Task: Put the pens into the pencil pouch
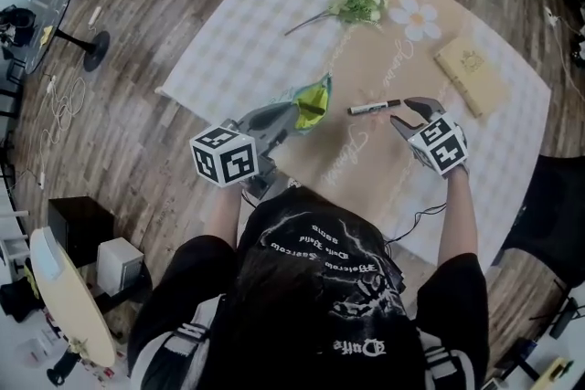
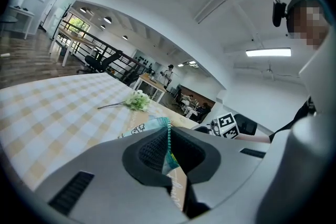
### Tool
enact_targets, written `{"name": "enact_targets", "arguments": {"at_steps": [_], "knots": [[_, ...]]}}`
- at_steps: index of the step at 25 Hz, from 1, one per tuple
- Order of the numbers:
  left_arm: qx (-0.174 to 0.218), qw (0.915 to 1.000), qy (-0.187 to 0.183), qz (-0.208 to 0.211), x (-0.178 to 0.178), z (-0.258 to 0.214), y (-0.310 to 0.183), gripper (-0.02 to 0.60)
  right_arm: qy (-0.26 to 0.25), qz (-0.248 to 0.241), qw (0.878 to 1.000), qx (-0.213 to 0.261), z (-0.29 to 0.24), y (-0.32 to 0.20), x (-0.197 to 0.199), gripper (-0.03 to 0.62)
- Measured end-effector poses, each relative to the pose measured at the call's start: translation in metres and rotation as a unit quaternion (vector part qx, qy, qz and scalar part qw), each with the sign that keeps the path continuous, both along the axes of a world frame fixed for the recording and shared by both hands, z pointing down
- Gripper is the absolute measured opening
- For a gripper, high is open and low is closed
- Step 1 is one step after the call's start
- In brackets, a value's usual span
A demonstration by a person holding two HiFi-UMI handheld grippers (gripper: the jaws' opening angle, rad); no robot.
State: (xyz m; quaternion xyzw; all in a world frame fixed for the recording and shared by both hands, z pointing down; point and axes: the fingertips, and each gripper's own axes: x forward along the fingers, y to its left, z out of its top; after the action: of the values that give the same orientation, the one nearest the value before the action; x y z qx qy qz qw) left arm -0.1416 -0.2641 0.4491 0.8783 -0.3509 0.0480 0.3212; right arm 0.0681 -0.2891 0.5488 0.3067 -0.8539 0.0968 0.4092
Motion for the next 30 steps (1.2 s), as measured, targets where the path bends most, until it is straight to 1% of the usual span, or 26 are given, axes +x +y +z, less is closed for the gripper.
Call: {"name": "enact_targets", "arguments": {"at_steps": [3,10,16,22,27,28,30], "knots": [[-0.002,0.9998,-0.008,-0.016,0.000,0.001,0.001,0.032,0.014,-0.020,1.000,-0.007,0.020,-0.010,0.006,0.190],[-0.009,0.9981,-0.027,-0.054,-0.002,0.000,0.007,0.032,0.029,-0.065,0.997,-0.024,0.052,-0.031,0.015,0.186],[-0.006,0.9956,-0.041,-0.084,-0.003,-0.001,0.009,0.032,0.010,-0.097,0.994,-0.052,0.073,-0.037,0.013,0.186],[-0.003,0.9930,-0.055,-0.104,-0.002,-0.007,0.009,0.032,0.002,-0.111,0.991,-0.069,0.089,-0.041,0.017,0.187],[-0.006,0.9908,-0.057,-0.122,-0.007,-0.006,0.009,0.032,-0.025,-0.116,0.990,-0.074,0.090,-0.045,0.018,0.186],[-0.006,0.9905,-0.058,-0.124,-0.007,-0.005,0.009,0.032,-0.027,-0.115,0.990,-0.073,0.090,-0.045,0.019,0.183],[-0.006,0.9901,-0.061,-0.126,-0.007,-0.004,0.010,0.032,-0.026,-0.116,0.990,-0.070,0.091,-0.045,0.019,0.154]]}}
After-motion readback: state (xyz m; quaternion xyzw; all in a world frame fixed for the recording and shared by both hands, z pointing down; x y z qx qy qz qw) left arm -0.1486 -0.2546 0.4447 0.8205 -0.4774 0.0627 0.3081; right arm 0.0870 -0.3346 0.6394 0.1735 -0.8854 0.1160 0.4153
